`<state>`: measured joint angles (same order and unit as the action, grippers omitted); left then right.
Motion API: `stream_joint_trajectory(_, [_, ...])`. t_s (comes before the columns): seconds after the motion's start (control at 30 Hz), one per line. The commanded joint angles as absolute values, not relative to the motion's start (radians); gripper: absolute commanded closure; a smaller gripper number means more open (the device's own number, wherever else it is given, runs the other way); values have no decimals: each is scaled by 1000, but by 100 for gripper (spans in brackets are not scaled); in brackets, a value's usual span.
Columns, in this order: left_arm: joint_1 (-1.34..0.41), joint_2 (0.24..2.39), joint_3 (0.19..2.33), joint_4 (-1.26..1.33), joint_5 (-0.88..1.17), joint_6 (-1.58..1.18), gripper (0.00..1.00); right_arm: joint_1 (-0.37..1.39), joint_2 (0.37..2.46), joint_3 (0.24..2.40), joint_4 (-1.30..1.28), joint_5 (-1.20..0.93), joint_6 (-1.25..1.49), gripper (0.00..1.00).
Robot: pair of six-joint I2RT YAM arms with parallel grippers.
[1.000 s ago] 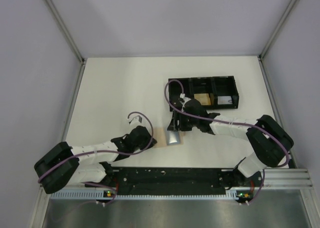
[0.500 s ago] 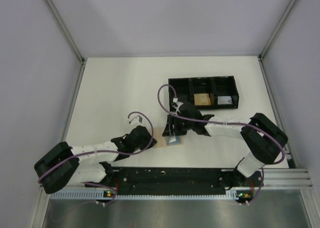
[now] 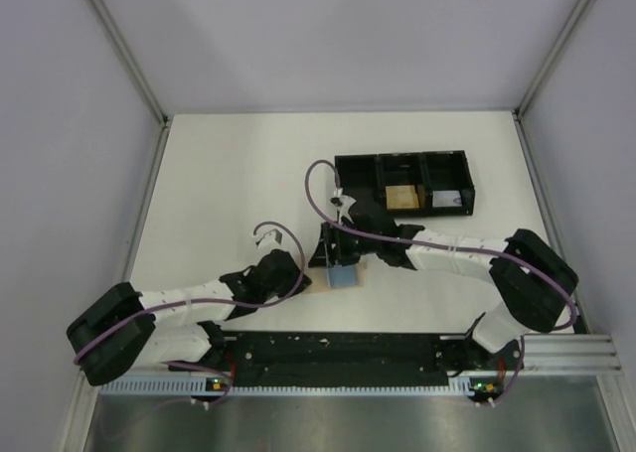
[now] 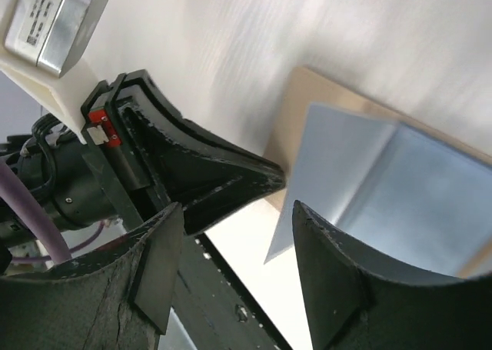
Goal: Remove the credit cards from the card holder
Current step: Open the card holder at the center of the board.
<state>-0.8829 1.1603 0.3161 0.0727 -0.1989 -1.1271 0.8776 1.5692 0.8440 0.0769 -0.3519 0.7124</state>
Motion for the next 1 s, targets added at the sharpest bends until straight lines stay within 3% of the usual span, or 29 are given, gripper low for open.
stream_joint_trajectory(0.0, [-877, 1146, 302, 32, -213, -1115, 86, 821, 1456, 805, 12, -189, 693, 42])
stream_joint_trajectory(0.5, [-877, 1149, 304, 37, -209, -1115, 85, 804, 1531, 799, -101, -77, 667, 41])
stream_joint_trajectory(0.97, [-877, 1157, 305, 41, -202, -1115, 85, 804, 1571, 793, -64, -135, 672, 40])
